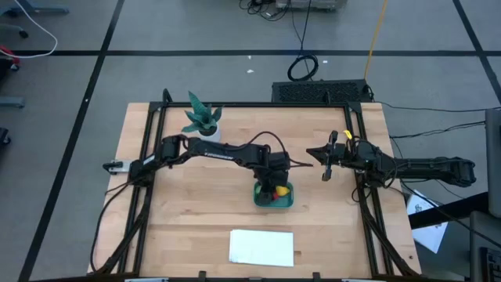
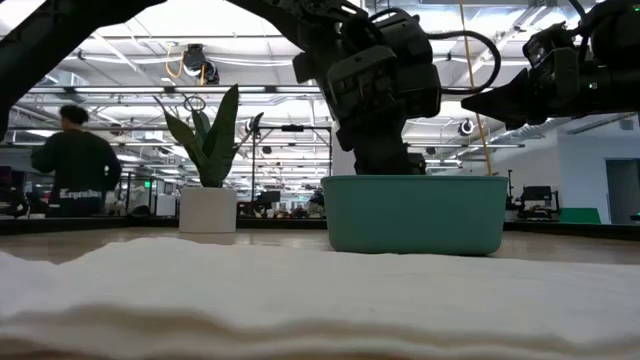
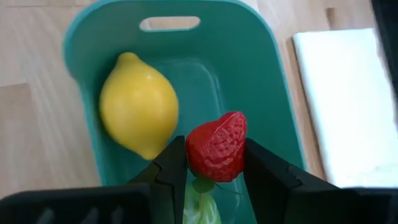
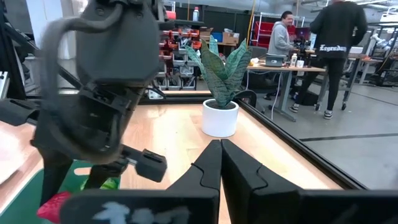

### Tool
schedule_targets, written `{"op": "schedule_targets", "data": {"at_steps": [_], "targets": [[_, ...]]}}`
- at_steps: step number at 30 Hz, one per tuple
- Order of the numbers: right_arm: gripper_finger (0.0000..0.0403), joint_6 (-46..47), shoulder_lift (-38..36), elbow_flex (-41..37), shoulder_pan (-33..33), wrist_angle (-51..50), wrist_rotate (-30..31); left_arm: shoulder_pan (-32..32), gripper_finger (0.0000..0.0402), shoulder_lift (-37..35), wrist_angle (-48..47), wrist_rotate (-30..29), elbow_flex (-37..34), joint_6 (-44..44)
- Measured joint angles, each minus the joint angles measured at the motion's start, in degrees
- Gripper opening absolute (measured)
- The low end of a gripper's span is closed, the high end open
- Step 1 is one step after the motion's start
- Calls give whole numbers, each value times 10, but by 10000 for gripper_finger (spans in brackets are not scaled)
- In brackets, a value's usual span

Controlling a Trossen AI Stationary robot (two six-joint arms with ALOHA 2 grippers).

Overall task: Pick and placing Produce into tupperware
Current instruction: Put the strawberry into the bin

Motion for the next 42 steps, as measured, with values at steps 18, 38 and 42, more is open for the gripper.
{"op": "schedule_targets", "data": {"at_steps": [18,38,42], "targets": [[0,-4,0,0,0,-1,0,-12,126,0,12,-42,0,30],[0,-4,0,0,0,-4,0,-29,127,0,15,-75,0,47],[0,-4,0,0,0,-4,0,-28,127,0,13,-86,0,56]]}}
